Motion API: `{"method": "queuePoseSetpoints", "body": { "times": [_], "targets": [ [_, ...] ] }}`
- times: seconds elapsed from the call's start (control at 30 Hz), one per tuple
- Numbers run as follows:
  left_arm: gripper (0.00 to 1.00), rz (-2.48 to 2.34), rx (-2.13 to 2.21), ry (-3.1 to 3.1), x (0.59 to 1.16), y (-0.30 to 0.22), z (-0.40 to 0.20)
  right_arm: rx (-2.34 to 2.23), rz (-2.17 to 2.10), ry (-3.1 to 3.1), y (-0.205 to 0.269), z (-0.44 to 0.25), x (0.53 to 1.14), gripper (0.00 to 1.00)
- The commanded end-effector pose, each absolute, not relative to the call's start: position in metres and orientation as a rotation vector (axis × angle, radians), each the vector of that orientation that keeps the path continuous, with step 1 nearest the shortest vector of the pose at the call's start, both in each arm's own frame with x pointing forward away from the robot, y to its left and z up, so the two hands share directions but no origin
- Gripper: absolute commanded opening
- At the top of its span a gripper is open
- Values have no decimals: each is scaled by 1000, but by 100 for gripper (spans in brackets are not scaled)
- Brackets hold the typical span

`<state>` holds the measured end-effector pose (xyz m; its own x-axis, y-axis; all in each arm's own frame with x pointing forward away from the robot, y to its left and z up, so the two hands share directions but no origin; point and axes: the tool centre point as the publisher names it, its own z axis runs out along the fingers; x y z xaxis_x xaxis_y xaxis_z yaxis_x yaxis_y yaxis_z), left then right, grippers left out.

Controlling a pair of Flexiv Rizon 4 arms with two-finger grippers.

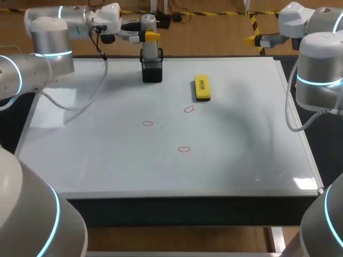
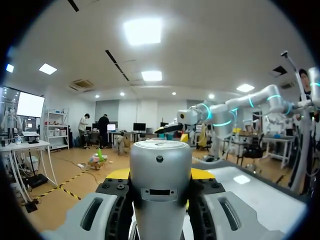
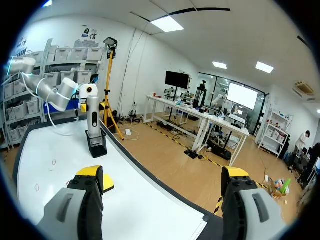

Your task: Pick up the inspection probe, press it on each red-marked spot on the whiteboard one by one, put down the probe, pick up the eraser, and wipe off all the red marks.

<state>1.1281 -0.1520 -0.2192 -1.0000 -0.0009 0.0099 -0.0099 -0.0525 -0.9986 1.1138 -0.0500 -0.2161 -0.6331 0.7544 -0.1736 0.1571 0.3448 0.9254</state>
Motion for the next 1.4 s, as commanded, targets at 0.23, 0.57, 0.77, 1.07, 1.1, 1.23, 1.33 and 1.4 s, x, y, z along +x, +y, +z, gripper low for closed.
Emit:
{"method": "queuePoseSetpoints", "body": {
  "times": [0.23,0.57,0.77,1.07,1.1,1.23,1.33,1.4],
  "targets": [
    [0,2277,20,-2166,1127,-150,-203,793,1291,2013,-50,-216,1114,100],
    [0,2280,-5,-2154,1127,-149,-191,793,1291,2013,-50,-216,1114,100],
    [0,2291,-21,-2147,1127,-147,-180,793,1291,2013,-50,-216,1114,100],
    [0,2287,-29,-2145,1127,-146,-168,793,1291,2013,-50,-216,1114,100],
    [0,2291,-26,-2138,1127,-145,-167,793,1291,2013,-50,-216,1114,100],
    [0,2307,-23,-2117,1122,-142,-160,793,1291,2013,-50,-216,1114,100],
    [0,2316,-27,-2114,1119,-138,-157,793,1291,2013,-50,-216,1114,100],
    [0,2321,-26,-2115,1118,-135,-155,793,1291,2013,-50,-216,1114,100]
  ]
}}
